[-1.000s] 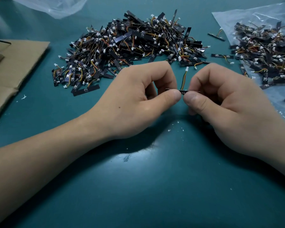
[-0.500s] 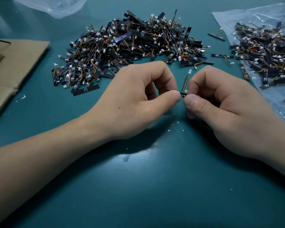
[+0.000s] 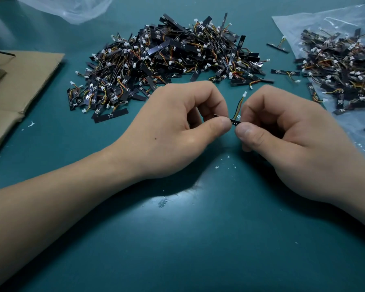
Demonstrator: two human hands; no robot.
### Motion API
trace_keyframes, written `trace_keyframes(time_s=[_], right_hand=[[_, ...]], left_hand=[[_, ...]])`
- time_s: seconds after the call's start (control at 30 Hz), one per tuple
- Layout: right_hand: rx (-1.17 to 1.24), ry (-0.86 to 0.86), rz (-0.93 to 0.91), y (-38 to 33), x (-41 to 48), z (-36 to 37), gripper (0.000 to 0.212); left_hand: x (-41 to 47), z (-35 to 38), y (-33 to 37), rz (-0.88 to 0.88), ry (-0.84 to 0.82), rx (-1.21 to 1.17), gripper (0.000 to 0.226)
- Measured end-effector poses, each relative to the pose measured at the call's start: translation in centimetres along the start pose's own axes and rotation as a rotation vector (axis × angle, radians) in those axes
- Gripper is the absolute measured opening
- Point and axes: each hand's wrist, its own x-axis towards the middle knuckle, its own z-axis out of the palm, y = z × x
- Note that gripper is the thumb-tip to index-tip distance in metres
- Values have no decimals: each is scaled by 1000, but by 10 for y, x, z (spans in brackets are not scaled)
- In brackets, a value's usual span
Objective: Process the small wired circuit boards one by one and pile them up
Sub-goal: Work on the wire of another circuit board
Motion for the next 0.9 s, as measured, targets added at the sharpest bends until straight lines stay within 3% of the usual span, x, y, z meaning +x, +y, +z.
trace_keyframes(time_s=[0.9], right_hand=[[-43, 6, 34, -5, -1, 0, 12]], left_hand=[[0, 0, 1, 6, 3, -44, 10]])
